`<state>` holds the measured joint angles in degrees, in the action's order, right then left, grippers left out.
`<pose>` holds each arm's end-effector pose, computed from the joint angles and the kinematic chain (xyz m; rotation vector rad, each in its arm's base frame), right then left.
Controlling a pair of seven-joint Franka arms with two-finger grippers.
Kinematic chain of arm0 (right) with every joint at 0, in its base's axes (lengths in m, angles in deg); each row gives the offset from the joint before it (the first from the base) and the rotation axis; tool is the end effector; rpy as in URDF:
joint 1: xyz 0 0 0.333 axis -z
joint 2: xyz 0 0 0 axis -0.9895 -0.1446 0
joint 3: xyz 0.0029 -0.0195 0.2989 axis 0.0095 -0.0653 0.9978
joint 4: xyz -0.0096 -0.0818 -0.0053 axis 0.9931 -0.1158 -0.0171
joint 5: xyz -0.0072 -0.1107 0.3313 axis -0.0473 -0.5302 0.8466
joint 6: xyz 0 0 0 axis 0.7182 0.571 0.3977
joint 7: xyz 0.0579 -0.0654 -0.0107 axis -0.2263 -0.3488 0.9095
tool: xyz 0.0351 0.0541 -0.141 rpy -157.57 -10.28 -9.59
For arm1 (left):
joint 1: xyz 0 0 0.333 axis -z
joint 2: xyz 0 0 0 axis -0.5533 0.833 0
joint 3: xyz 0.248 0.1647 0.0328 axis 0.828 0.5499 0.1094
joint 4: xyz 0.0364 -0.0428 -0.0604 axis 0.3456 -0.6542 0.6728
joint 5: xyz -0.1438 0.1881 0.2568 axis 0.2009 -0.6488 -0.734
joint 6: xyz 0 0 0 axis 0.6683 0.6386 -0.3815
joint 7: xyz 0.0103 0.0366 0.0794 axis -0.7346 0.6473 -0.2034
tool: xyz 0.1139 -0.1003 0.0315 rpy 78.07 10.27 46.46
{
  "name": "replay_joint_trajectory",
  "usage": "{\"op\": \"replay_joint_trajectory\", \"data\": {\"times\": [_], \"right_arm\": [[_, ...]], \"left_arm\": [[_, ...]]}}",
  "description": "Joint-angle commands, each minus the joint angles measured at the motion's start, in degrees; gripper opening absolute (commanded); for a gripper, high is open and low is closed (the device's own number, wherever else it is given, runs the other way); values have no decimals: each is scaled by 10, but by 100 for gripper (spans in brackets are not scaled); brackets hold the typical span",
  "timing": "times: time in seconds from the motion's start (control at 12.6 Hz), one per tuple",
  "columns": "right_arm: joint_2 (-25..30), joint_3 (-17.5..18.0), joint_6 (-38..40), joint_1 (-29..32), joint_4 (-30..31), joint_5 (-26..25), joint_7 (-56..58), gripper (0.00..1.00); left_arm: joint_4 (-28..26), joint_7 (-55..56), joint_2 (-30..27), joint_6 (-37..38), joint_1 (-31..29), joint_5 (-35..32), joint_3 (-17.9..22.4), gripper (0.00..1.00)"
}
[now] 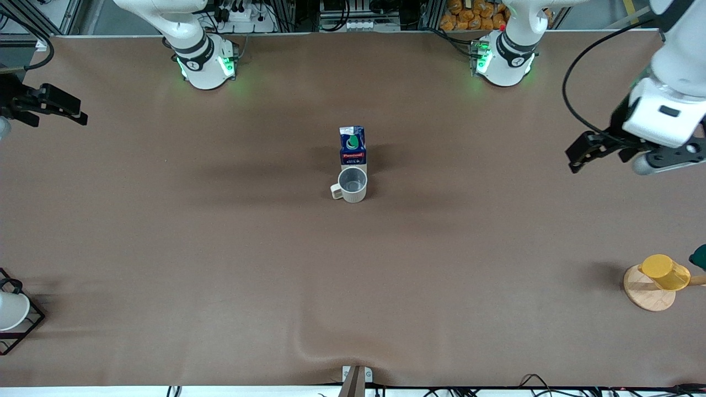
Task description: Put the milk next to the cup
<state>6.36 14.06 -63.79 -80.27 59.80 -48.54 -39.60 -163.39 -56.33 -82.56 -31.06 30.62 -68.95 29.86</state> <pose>0.4700 -0.0145 0.5792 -3.1017 -0.0179 0.1833 0.5269 -0.0761 0.5677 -3.0650 -0.2999 -0.1944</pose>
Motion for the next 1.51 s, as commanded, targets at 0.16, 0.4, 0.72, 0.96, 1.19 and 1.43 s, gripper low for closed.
{"op": "replay_joint_trajectory", "data": {"times": [0.16, 0.4, 0.72, 0.96, 1.19, 1.43], "right_arm": [[2, 5, 9, 15, -4, 6, -2, 100], [2, 4, 6, 14, -1, 6, -2, 100], [0, 4, 3, 14, -1, 6, -2, 100], [-1, 4, 4, 14, -1, 6, -2, 100], [-2, 5, 3, 13, -1, 7, -2, 100], [-3, 5, 5, 13, -1, 7, -2, 100]], "left_arm": [[-2, -127, -34, 45, -18, 33, 47, 100], [-12, -209, -43, 62, -20, 39, 68, 100], [-28, -230, -48, 60, 12, 34, 83, 100], [-25, -244, -44, 60, 16, 45, 85, 100], [-25, -241, -46, 60, 18, 63, 86, 100], [-26, -239, -47, 62, 17, 68, 87, 100]]}}
